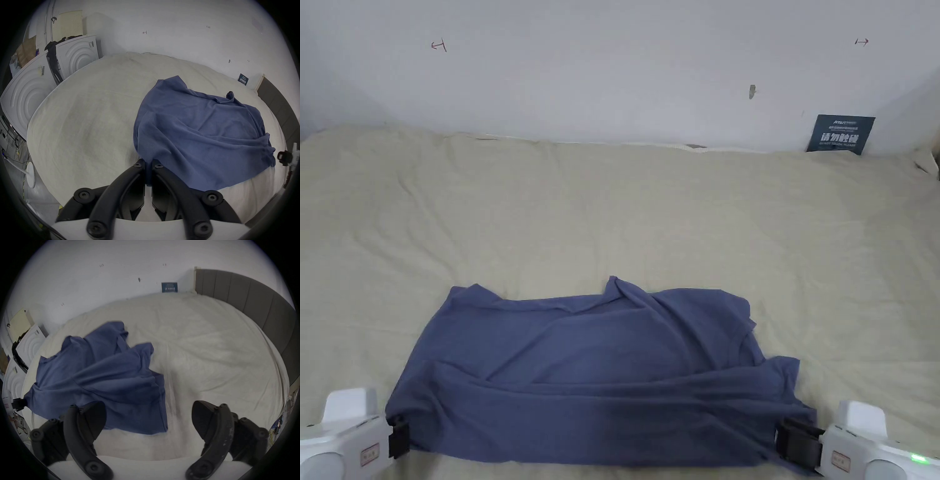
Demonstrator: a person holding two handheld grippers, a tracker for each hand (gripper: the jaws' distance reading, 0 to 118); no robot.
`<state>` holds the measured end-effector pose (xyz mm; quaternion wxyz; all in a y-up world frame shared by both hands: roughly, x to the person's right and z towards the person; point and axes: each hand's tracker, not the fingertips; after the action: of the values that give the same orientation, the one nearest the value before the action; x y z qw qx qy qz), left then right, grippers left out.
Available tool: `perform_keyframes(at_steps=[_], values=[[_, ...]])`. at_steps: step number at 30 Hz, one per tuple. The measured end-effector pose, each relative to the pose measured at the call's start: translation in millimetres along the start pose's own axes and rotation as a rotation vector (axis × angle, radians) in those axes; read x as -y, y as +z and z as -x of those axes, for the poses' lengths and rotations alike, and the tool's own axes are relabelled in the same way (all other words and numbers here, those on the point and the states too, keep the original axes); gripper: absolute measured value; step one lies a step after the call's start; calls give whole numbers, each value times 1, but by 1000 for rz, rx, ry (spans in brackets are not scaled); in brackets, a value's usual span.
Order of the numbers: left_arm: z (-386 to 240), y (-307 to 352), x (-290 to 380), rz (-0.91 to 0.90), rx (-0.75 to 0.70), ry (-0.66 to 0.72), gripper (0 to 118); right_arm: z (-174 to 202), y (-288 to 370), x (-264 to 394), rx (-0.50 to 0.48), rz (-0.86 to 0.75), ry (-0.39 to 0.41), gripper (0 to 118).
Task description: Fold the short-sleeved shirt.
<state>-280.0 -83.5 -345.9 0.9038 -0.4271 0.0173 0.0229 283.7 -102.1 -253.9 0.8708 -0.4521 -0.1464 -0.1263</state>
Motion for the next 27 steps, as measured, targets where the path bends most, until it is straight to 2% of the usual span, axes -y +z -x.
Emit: perform_keyframes(at_steps=[3, 5, 6, 7, 8, 11, 12, 13, 14, 17, 18, 21, 24, 25, 27], values=[[2, -2, -1, 5, 9, 17, 7, 9, -11, 5, 20, 48, 15, 58], [1, 2, 1, 9, 10, 22, 7, 10, -19, 10, 17, 72, 31, 54], [1, 2, 2, 11, 9, 22, 7, 4, -22, 11, 28, 46, 44, 36], [1, 2, 3, 14, 9, 22, 7, 3, -20, 11, 25, 29, 61, 11], [3, 0, 4, 16, 9, 23, 7, 2, -18, 9, 15, 35, 74, 6], [5, 3, 6, 17, 9, 33, 7, 1, -15, 12, 2, 35, 94, 6], [6, 5, 6, 14, 12, 45, 7, -1, -11, 15, 21, 25, 153, 6], [8, 8, 5, 7, 17, 60, 7, -1, -3, 16, -41, -55, 189, 6], [9, 11, 5, -1, 20, 72, 7, 36, 44, 13, -46, -70, 187, 6], [14, 27, 2, -21, 41, 91, 7, 39, 87, 14, -50, -109, 134, 6], [16, 33, 2, -26, 45, 91, 7, 24, 79, 9, -51, -123, 136, 6], [18, 53, 9, -37, 52, 85, 7, 21, 109, 17, -50, -91, 131, 6], [29, 59, 27, -12, 26, 60, 7, 6, 115, 31, -52, -81, 129, 6], [33, 61, 36, 4, 21, 53, 7, 3, 120, 39, -61, -130, 150, 6], [40, 64, 54, 41, 20, 52, 7, -14, 107, 55, -73, -96, 140, 6]])
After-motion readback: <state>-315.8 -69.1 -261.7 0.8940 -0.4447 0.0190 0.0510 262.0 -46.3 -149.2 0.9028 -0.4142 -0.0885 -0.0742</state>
